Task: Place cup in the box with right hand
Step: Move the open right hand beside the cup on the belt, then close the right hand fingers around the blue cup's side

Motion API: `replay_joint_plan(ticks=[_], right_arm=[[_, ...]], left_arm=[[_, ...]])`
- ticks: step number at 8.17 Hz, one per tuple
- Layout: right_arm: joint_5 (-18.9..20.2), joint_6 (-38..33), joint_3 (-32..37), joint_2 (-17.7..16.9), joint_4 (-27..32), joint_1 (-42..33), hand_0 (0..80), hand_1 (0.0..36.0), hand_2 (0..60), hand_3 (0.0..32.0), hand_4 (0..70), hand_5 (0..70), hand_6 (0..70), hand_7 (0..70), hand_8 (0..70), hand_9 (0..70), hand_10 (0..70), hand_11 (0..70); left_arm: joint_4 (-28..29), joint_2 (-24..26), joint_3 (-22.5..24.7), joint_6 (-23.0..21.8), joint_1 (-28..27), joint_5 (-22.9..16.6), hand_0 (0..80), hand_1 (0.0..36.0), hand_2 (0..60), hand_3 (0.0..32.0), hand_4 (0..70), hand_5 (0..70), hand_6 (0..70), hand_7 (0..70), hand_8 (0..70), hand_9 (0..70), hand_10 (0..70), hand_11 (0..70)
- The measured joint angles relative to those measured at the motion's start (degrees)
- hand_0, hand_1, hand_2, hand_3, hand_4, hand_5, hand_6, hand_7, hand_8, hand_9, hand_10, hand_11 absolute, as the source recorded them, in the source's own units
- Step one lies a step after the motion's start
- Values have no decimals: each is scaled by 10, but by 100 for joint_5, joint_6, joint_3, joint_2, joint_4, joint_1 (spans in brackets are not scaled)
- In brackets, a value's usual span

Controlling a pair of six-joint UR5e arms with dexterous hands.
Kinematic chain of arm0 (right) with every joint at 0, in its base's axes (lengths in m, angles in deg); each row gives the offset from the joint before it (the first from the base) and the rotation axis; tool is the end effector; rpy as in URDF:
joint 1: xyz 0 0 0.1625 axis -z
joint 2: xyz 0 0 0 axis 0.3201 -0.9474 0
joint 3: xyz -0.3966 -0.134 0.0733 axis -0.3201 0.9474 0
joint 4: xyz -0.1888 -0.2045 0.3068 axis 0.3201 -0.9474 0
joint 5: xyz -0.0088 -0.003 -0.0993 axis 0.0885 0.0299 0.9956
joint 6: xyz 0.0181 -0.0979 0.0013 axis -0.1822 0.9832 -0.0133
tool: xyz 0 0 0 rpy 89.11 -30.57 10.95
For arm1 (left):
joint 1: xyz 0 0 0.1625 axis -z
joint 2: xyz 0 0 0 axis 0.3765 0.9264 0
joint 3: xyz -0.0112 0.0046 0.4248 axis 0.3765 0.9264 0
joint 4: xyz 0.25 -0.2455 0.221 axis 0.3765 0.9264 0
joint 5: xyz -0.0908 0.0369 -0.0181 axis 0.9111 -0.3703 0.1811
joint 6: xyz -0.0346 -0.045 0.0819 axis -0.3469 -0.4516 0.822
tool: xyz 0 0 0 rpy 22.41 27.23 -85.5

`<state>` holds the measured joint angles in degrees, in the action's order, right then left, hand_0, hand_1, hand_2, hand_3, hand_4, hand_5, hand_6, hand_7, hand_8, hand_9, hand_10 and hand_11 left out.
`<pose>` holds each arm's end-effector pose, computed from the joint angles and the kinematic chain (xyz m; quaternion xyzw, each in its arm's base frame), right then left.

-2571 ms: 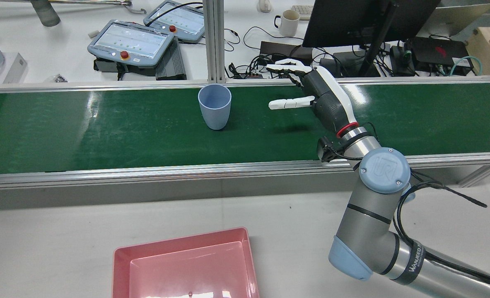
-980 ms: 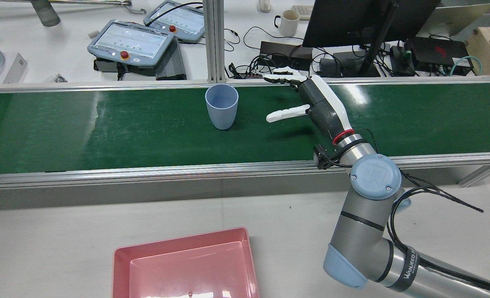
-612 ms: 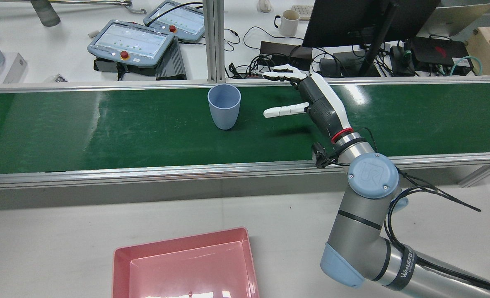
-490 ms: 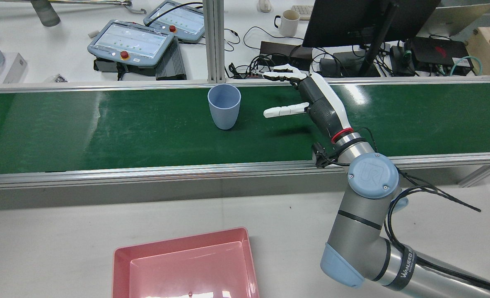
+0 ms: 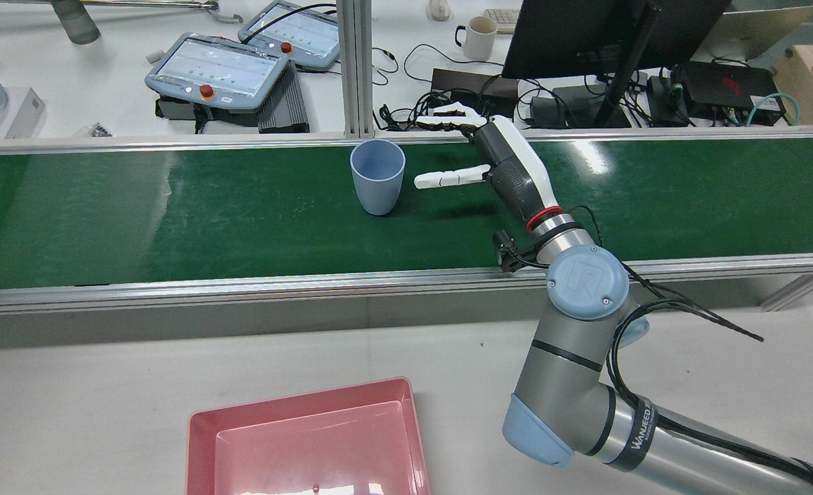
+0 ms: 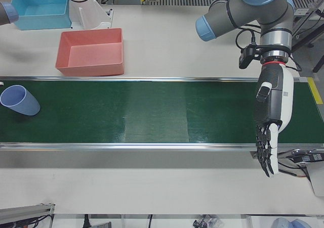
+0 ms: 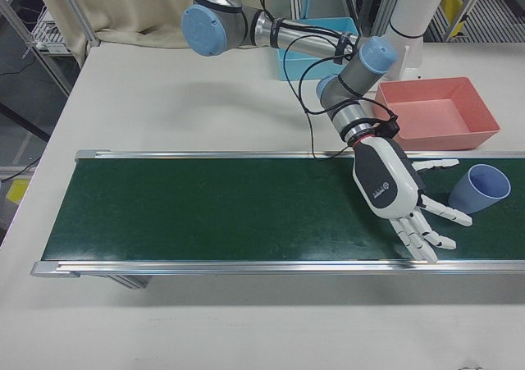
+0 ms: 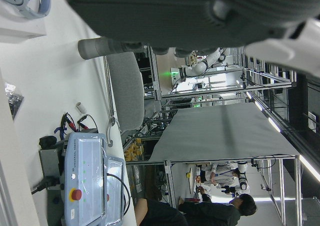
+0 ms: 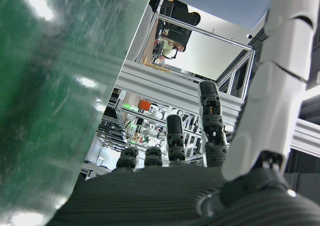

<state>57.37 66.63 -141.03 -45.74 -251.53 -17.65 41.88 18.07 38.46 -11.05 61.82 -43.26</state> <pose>-0.3865 -0.5304 0.3128 0.0489 -0.7855 0.5961 0.1588 -0.0544 -0.5869 0.5248 -0.0571 0.6924 -0.7053 0.1411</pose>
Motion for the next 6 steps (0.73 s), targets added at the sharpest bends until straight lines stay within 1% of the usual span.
replay_joint_plan(ticks=[4,6], right_arm=[[-3,75,13,114,-3,176,528,151,56,18,245,53,68,329,22,91,40,75],[-3,97,30,114,0,216,524,154,76,8,248,53,71,340,26,98,43,80]], left_arm=[[0,0,0,0,-1,3,0,0,0,0,0,0,0,0,0,0,0,0],[0,0,0,0,0,0,0,0,0,0,0,0,0,0,0,0,0,0]])
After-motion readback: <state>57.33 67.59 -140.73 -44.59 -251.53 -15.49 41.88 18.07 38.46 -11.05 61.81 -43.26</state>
